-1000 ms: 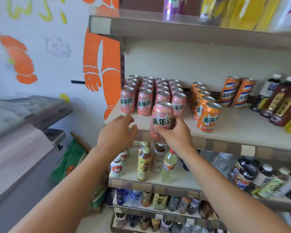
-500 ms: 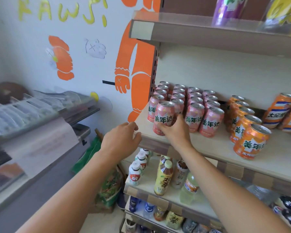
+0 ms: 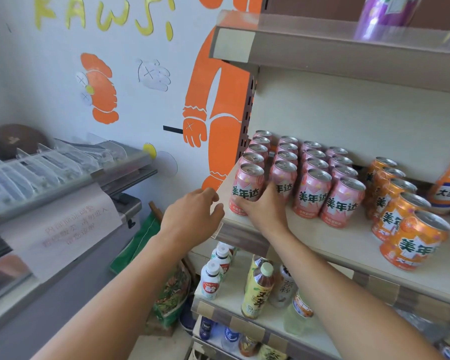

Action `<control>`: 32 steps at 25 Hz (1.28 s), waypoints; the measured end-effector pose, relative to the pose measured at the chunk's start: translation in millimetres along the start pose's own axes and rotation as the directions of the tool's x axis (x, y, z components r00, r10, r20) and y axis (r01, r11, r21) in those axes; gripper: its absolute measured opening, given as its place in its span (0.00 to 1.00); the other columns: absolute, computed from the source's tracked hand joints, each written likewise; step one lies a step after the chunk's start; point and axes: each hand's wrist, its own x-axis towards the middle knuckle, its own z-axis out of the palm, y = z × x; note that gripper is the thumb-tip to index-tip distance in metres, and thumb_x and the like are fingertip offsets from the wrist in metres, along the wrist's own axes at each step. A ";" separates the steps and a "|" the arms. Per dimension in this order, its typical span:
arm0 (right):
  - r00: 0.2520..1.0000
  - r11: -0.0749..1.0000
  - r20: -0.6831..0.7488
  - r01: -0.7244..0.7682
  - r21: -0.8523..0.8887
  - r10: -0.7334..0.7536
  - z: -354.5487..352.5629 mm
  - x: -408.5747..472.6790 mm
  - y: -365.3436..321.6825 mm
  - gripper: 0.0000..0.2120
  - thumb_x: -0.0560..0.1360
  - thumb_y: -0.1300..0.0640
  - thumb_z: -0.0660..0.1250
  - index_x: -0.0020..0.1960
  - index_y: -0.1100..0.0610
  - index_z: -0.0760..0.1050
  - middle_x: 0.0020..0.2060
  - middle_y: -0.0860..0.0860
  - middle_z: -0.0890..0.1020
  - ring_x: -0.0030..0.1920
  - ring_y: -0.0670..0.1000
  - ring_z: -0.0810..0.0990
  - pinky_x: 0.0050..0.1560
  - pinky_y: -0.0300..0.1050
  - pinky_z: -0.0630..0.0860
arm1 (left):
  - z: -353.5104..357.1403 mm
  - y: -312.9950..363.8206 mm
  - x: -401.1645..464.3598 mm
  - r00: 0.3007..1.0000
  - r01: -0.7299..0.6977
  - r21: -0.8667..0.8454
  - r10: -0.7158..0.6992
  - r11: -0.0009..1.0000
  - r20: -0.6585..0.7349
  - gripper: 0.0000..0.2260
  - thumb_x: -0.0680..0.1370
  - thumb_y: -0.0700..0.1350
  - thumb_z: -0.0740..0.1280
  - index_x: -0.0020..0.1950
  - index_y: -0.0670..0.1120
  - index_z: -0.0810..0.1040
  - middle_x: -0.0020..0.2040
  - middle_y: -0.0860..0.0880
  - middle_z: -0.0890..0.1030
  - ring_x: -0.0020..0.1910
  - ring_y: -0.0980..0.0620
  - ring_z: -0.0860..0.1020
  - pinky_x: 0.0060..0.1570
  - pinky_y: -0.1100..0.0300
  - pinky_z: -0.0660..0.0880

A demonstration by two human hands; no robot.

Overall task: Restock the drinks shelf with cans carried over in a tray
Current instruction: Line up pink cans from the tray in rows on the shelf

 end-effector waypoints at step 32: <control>0.985 0.851 0.054 0.171 -0.497 -0.166 -56.2 -62.8 0.0 0.25 0.79 0.45 0.63 0.70 0.57 0.67 0.66 0.53 0.72 0.67 0.55 0.69 0.58 0.52 0.73 | 4.0 27.6 -21.3 0.992 -0.120 -0.155 0.125 0.981 0.019 0.12 0.79 0.54 0.58 0.58 0.51 0.75 0.52 0.53 0.78 0.48 0.50 0.77 0.41 0.55 0.74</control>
